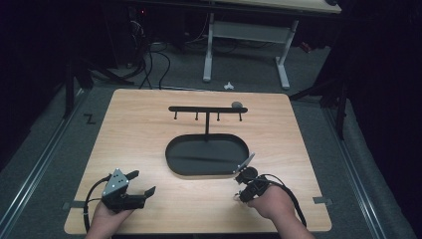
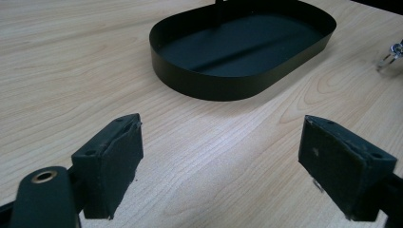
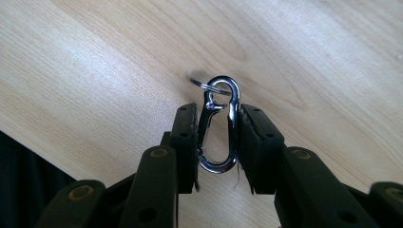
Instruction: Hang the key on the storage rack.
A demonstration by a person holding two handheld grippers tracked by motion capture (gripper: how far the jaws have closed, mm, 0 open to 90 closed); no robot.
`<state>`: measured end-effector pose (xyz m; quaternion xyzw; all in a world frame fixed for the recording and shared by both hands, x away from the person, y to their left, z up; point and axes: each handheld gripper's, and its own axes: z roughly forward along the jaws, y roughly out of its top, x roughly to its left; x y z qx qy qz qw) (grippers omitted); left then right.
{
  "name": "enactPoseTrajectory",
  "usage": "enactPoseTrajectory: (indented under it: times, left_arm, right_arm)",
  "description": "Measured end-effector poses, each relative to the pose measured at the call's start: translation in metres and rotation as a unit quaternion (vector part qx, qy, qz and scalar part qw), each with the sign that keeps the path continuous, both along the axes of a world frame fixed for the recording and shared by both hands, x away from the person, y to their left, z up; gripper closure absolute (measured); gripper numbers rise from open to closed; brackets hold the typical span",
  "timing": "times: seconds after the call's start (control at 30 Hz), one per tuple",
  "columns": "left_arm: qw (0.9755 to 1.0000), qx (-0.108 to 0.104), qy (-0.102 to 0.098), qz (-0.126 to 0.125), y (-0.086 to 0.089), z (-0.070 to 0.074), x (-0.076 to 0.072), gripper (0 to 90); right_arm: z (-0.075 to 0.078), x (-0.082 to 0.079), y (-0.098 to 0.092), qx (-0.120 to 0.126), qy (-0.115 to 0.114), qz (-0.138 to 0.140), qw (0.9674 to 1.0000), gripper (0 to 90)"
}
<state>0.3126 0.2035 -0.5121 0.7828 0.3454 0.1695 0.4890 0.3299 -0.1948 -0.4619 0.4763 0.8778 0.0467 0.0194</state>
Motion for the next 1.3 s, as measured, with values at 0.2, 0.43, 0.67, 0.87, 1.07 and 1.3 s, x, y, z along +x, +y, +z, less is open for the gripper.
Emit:
enactPoseTrajectory:
  times: [0.2,0.43,0.67,0.87,1.07,1.3]
  left_arm:
    - [1.0000,0.001,0.000,-0.001,0.000,0.000,0.001,15.3]
    - [1.0000,-0.001,0.002,-0.001,0.000,0.000,0.001,15.3]
    - [1.0000,-0.002,0.001,-0.002,0.000,0.000,0.001,15.3]
    - [1.0000,-0.001,0.003,-0.002,0.000,0.000,0.001,15.3]
    - [1.0000,-0.002,0.004,-0.004,0.000,0.000,0.001,15.3]
    - [1.0000,-0.003,0.004,-0.004,0.001,0.000,0.002,15.3]
  right_arm:
    - [0.012,0.002,-0.004,0.002,-0.013,-0.003,0.9999,69.4]
    - [0.031,0.008,-0.008,0.005,-0.029,-0.010,0.9995,69.3]
    - [0.053,0.017,-0.013,0.020,-0.047,-0.030,0.9982,69.4]
    - [0.067,0.025,-0.016,0.030,-0.056,-0.037,0.9973,69.4]
    - [0.079,0.033,-0.018,0.030,-0.058,-0.043,0.9969,69.4]
    - [0.097,0.043,-0.018,0.033,-0.061,-0.046,0.9965,69.4]
